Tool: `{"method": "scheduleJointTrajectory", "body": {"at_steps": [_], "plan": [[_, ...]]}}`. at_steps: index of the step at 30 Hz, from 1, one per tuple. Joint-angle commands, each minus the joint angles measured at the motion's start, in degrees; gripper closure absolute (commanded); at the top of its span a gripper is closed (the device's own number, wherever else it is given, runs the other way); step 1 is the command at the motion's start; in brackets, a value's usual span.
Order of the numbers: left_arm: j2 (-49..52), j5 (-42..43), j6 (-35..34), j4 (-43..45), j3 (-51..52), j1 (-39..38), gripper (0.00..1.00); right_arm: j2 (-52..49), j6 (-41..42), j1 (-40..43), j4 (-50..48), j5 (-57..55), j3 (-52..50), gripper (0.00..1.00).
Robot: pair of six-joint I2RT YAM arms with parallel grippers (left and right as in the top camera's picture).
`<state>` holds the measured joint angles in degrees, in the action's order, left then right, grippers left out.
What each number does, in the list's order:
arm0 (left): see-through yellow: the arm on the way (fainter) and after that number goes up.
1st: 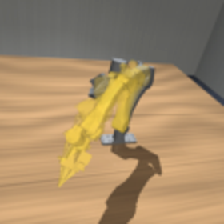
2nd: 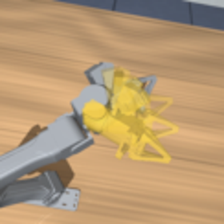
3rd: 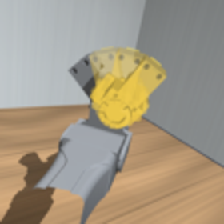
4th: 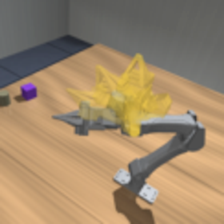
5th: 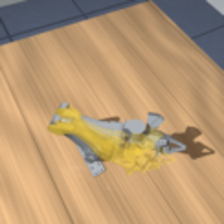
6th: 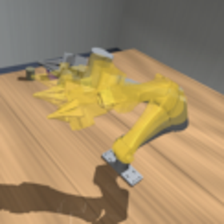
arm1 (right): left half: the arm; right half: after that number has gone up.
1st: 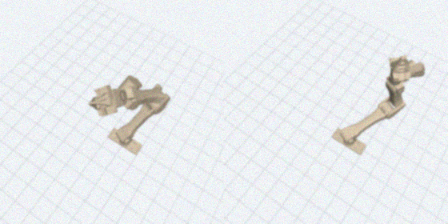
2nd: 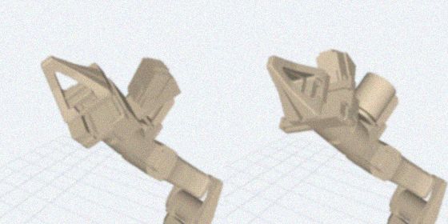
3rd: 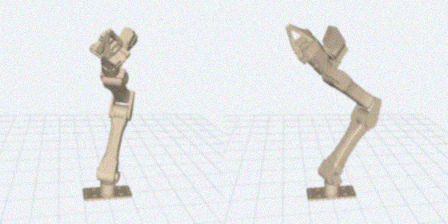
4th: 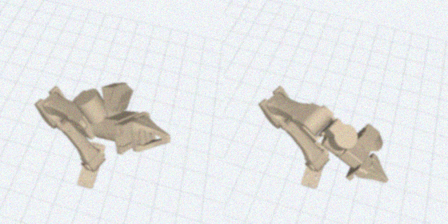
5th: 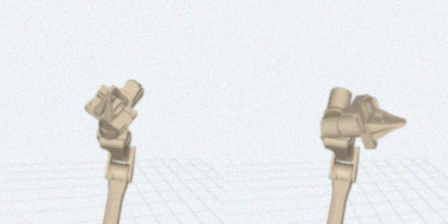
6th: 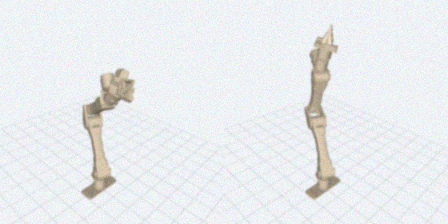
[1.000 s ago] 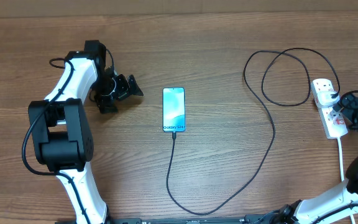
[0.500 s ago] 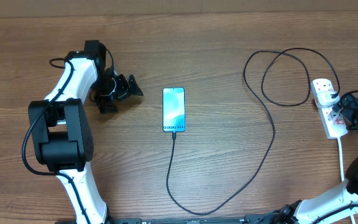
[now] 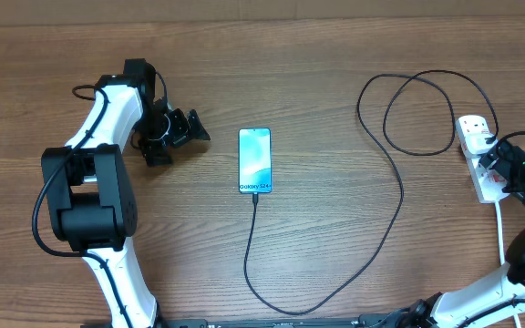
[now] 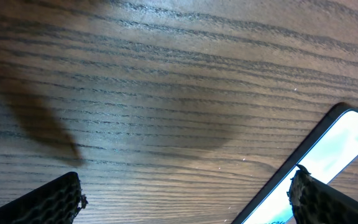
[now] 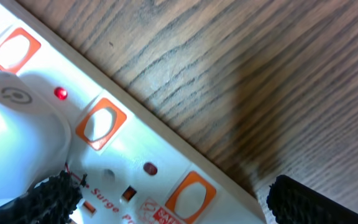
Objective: Plug charger to phone and switch on socket
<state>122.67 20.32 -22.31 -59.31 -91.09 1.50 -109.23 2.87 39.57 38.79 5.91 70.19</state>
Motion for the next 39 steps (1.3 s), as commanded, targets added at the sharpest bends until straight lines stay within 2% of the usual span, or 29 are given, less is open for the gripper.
{"method": "scheduleJointTrajectory", "body": {"at_steps": [1,14,22,39], "plan": [[-2.05,-0.44,0.46,0.00,-0.44,-0.35,0.01,2.34,-0.57,-1.18,0.37,-3.69,2.38,0.00],[-2.05,-0.44,0.46,0.02,-0.44,-0.35,0.00,3.69,6.21,0.11,-0.61,-8.22,3.04,0.00],[-2.05,-0.44,0.46,0.00,-0.44,-0.35,0.00,3.67,6.36,2.95,-4.11,-0.20,2.89,0.00],[-2.05,-0.44,0.46,0.00,-0.44,-0.35,0.00,1.95,6.34,2.86,-4.66,-0.22,2.51,0.00]]}}
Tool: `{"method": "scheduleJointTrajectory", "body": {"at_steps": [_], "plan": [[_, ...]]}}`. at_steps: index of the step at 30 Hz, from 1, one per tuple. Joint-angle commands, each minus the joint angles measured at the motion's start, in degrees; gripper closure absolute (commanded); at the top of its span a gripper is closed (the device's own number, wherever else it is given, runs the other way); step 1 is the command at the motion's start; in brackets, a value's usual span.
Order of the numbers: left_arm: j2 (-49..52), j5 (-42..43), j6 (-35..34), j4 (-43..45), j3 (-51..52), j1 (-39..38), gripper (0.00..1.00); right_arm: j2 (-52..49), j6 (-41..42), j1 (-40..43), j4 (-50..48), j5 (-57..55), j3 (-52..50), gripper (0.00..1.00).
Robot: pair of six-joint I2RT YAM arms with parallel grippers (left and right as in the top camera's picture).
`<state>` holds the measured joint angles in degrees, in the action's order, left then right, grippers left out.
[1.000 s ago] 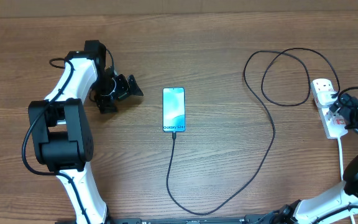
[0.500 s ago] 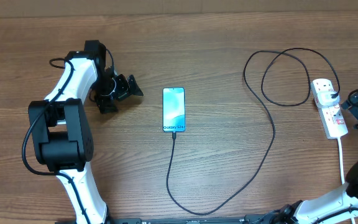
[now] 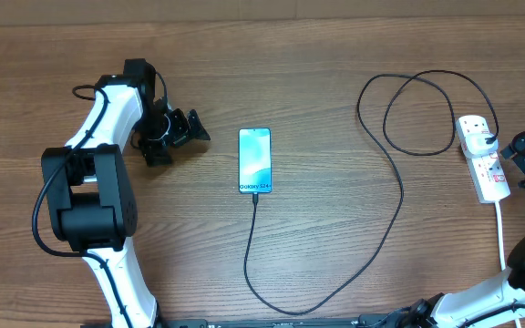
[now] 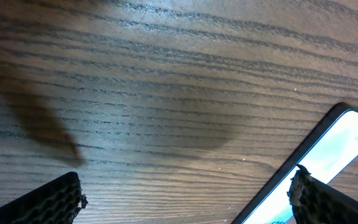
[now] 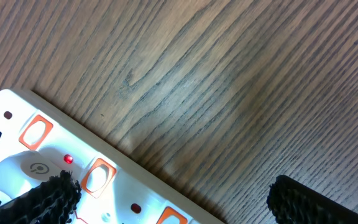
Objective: Plug charger to phone and switch on socket
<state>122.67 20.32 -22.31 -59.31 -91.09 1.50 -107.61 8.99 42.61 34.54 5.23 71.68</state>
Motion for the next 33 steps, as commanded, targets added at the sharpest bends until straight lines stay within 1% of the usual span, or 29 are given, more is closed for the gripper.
{"method": "scheduleJointTrajectory", "body": {"at_steps": [1,13,26,33], "plan": [[-2.05,-0.44,0.46,0.00,-0.44,-0.35,0.00,0.22,0.22,-0.17,-0.44,0.46,1.03,0.00],[-2.05,-0.44,0.46,0.00,-0.44,-0.35,0.01,0.11,0.22,-0.17,-0.39,0.48,0.85,0.00],[-2.05,-0.44,0.46,0.00,-0.44,-0.35,0.00,0.11,0.20,-0.17,-4.42,1.53,-3.87,0.00],[-2.05,-0.44,0.46,0.00,-0.44,-0.35,0.00,0.09,0.20,-0.17,-4.70,1.51,-4.22,0.00]]}}
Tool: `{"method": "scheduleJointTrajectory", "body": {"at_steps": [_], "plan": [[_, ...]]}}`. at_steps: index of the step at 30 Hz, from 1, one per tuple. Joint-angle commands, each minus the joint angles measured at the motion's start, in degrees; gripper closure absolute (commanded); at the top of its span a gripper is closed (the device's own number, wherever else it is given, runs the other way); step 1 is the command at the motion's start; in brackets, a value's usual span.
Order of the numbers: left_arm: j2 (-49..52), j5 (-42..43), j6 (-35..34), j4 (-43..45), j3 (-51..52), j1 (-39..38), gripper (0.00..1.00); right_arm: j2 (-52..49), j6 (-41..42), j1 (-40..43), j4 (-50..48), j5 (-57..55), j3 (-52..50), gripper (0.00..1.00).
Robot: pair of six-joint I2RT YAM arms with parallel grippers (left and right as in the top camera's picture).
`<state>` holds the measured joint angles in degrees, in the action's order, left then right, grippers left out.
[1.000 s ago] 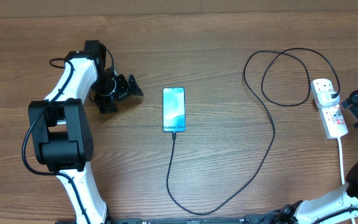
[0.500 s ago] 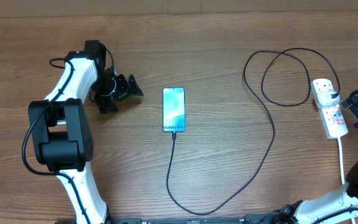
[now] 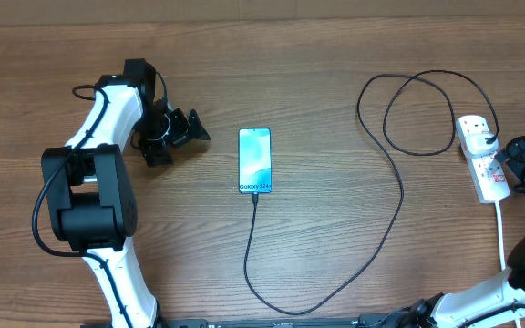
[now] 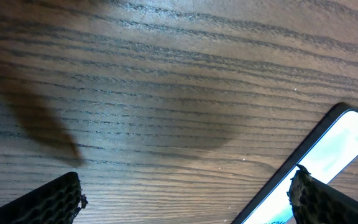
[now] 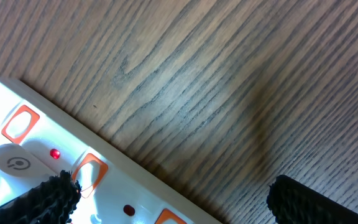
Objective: Plug charger to phone and switch on socket
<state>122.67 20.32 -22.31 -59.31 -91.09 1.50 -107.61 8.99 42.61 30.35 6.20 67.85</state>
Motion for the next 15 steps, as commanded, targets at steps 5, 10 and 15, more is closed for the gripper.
{"method": "scheduleJointTrajectory", "body": {"at_steps": [5,10,15], "plan": [[-2.05,-0.44,0.46,0.00,-0.44,-0.35,0.01,0.09,-0.04,-0.17,-2.29,0.57,-1.90,0.00],[-2.05,-0.44,0.46,0.00,-0.44,-0.35,0.00,0.09,-0.04,-0.17,-5.18,0.55,-4.20,0.00],[-2.05,-0.44,0.46,0.02,-0.44,-0.35,0.01,0.11,-0.04,-0.17,-6.27,0.57,-4.59,0.00]]}}
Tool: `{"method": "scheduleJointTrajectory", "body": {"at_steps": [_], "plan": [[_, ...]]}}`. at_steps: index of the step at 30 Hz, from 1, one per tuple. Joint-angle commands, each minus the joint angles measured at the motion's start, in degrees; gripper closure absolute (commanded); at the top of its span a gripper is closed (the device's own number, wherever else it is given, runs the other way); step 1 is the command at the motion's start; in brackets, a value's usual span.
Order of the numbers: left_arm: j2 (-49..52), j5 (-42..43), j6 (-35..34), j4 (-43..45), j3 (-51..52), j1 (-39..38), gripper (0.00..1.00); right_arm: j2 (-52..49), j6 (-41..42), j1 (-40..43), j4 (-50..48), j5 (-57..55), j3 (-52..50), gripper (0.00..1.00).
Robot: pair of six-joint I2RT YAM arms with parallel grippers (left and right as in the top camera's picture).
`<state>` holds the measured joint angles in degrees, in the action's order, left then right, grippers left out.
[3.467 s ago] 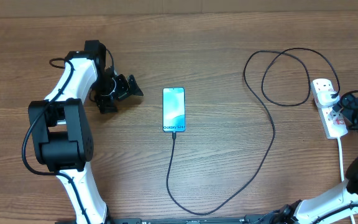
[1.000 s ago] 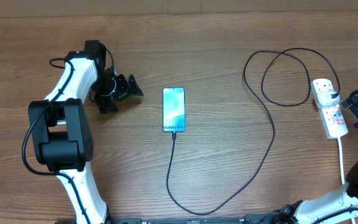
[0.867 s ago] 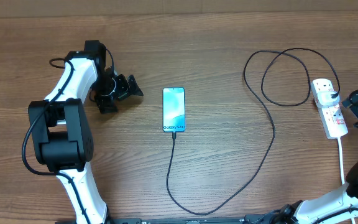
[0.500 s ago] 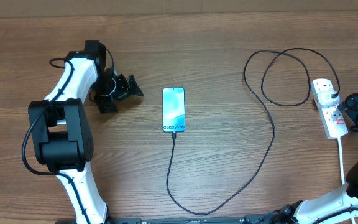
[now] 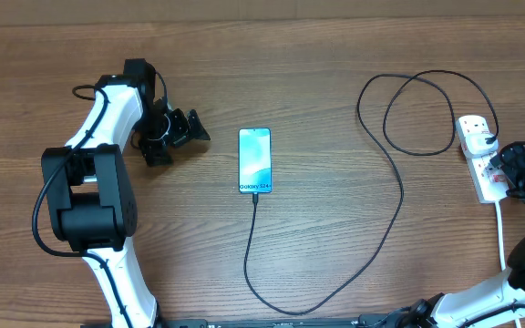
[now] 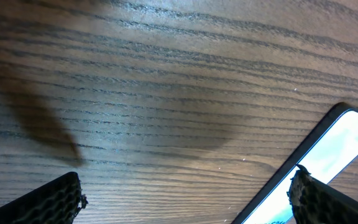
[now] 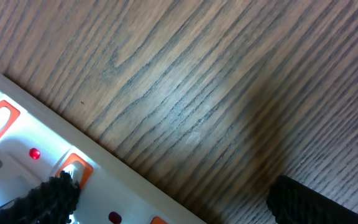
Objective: Plug charger to phone and switch on socket
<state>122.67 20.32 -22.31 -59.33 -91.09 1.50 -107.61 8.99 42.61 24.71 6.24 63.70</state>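
Note:
The phone (image 5: 254, 160) lies face up mid-table with its screen lit, and the black cable (image 5: 399, 196) is plugged into its lower end. That cable loops round to the white charger (image 5: 475, 128) seated in the white power strip (image 5: 488, 175). My right gripper (image 5: 516, 173) is open at the strip's right edge. In the right wrist view its left fingertip (image 7: 58, 194) touches an orange switch (image 7: 74, 167), and a red light (image 7: 35, 153) glows beside it. My left gripper (image 5: 176, 130) is open, left of the phone (image 6: 331, 158).
The cable forms a wide loop (image 5: 417, 109) at the back right and a long bend (image 5: 290, 305) near the front edge. The strip's own white lead (image 5: 501, 237) runs toward the front. Bare wooden table (image 5: 317, 73) lies all round.
My right gripper has shifted a little left onto the strip's edge; its left fingertip now meets an orange switch. The left arm, phone and cable have not moved.
My right gripper was first low over the strip, with the red light lit. It then stood clear to the strip's right. After that it was closer again, and now it touches the strip. The left gripper stayed open beside the plugged-in phone throughout.

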Motion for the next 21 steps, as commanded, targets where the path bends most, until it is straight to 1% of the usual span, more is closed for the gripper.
{"method": "scheduleJointTrajectory", "body": {"at_steps": [1,7,21], "plan": [[-2.05,-0.44,0.46,0.02,-0.44,-0.35,0.01,0.09,-0.04,-0.17,-0.76,0.57,-0.44,0.00],[-2.05,-0.44,0.46,0.02,-0.44,-0.35,0.00,0.09,-0.46,-0.17,-2.12,2.86,-0.44,0.00],[-2.05,-0.42,0.46,0.02,-0.44,-0.35,0.00,0.09,-0.46,-0.22,-1.51,2.86,-0.76,0.00]]}}
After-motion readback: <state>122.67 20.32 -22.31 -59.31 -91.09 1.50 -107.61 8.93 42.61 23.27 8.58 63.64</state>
